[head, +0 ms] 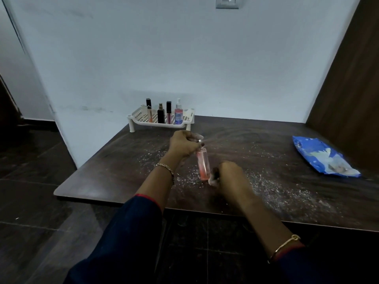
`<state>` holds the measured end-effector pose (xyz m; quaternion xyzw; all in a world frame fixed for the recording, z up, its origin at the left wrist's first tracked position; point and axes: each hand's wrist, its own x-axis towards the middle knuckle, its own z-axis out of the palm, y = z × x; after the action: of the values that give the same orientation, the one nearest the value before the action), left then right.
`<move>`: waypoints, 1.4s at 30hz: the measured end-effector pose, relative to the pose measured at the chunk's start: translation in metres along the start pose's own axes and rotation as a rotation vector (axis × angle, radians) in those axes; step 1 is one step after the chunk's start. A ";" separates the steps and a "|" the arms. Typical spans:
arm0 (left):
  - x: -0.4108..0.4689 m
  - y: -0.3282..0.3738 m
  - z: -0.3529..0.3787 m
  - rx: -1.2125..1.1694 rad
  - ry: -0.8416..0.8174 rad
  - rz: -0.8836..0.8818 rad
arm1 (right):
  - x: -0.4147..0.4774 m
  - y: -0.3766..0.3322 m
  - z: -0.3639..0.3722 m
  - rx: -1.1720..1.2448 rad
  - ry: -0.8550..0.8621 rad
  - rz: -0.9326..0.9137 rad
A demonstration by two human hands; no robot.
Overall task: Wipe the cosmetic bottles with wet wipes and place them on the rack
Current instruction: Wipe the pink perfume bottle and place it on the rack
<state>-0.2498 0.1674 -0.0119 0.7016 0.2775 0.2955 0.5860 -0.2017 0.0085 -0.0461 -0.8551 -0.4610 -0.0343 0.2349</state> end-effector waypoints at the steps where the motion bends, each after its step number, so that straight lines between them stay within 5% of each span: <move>1: 0.000 0.000 0.000 0.004 0.004 0.003 | 0.003 0.004 -0.005 0.014 0.029 0.021; 5: -0.001 0.000 0.001 0.019 0.015 0.023 | 0.016 -0.002 -0.013 0.092 0.223 -0.105; 19: -0.003 -0.003 -0.004 0.018 -0.087 0.123 | -0.006 0.016 0.004 0.022 -0.031 -0.360; 24: -0.010 0.001 -0.009 -0.010 -0.159 0.124 | 0.012 0.014 -0.006 0.210 0.244 -0.241; 28: -0.015 -0.005 -0.012 -0.056 -0.125 0.105 | 0.023 -0.006 -0.001 0.231 0.242 -0.228; 42: -0.012 0.000 -0.008 0.005 -0.021 0.057 | -0.002 -0.004 0.024 -0.268 0.056 -0.492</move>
<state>-0.2638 0.1634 -0.0116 0.7137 0.2519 0.3040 0.5786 -0.2096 0.0186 -0.0663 -0.7396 -0.6394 -0.1747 0.1169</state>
